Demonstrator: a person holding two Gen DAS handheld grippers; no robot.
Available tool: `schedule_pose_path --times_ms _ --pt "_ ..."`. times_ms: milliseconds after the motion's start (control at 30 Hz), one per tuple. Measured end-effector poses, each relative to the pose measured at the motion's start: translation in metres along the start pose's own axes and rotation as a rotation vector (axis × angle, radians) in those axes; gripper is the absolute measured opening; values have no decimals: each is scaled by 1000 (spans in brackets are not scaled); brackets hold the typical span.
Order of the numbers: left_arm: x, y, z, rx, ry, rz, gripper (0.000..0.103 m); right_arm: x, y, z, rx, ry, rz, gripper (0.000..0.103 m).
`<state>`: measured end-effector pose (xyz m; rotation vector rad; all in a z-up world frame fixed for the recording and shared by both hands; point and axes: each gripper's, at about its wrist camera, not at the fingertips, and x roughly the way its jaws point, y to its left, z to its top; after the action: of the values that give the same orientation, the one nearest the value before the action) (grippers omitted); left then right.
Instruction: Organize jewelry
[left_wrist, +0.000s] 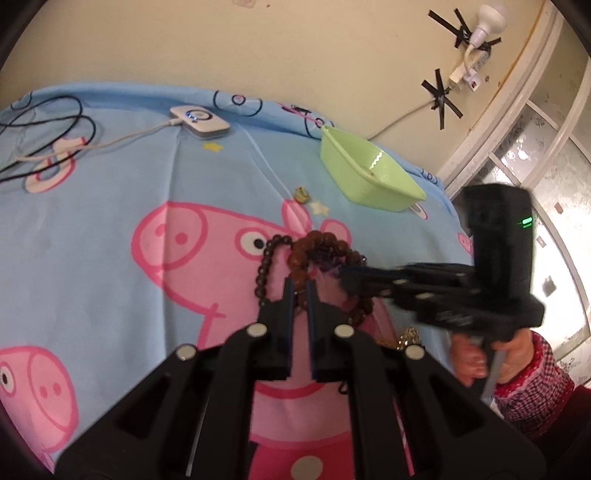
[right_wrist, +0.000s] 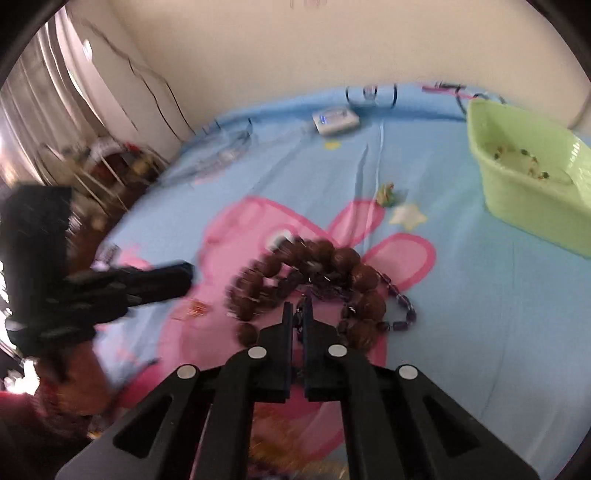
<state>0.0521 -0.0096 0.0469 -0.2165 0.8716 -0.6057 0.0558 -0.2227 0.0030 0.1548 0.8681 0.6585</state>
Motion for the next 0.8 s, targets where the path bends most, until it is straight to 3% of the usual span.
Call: schedule_pose_path --times_ms 167,367,433,467,500,733,800 --pt "1 -8 -1 8 0 -7 6 -51 8 6 48 -117 102 0" --pt "-6 -30 1 55 -18 -30 7 -93 26 25 43 -221 152 0" --pt "-12 -43 4 96 -40 -31 31 -110 31 30 30 -261 151 0" --pt "-15 -49 4 117 -56 -29 54 -116 34 33 23 -277 151 0" --pt "-19 -57 5 146 -82 -29 63 -121 36 34 18 -288 150 0" --pt "-12 -102 20 309 -135 -8 69 -150 51 46 -11 -346 161 0" --pt "-5 -108 26 339 -127 -25 51 -158 53 48 -21 -363 168 0"
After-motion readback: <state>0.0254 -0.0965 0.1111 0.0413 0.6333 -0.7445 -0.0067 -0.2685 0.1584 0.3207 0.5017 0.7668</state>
